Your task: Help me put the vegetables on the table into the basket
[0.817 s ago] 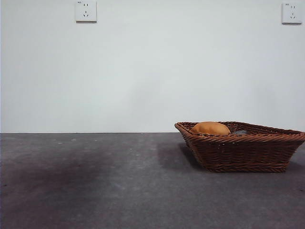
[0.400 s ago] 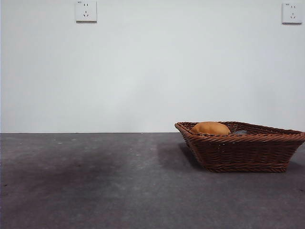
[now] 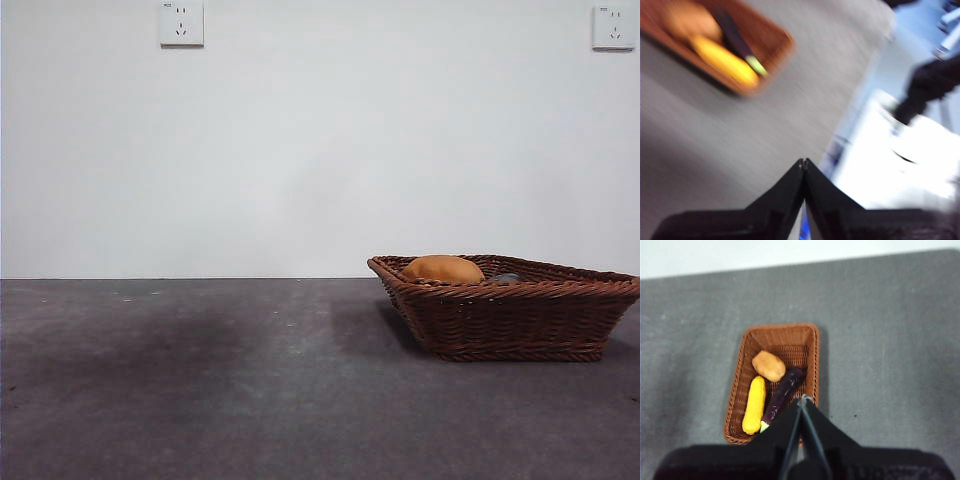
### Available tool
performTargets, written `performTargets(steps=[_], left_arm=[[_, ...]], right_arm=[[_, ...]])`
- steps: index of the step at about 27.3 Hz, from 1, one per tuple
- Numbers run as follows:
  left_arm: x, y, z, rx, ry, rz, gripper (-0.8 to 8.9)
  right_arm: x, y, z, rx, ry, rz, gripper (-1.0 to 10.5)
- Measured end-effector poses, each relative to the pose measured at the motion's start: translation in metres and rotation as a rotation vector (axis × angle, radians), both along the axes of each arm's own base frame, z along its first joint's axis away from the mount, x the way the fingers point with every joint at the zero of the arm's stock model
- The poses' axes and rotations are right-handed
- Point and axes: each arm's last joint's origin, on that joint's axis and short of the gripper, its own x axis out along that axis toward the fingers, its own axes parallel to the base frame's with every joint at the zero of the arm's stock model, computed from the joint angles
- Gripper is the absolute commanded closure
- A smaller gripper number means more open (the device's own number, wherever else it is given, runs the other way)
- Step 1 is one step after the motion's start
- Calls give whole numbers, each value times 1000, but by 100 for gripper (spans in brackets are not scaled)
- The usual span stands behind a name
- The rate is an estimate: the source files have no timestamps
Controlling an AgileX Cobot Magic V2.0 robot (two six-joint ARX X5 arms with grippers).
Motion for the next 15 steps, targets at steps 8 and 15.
performTargets(steps=[8, 15], left_arm=[[11, 42, -65, -165, -565, 265, 817], [-4, 70, -176, -185, -687, 612, 817]], right_arm=[[69, -1, -30, 4, 185, 0, 946], [125, -3, -59, 5, 260, 0, 946]])
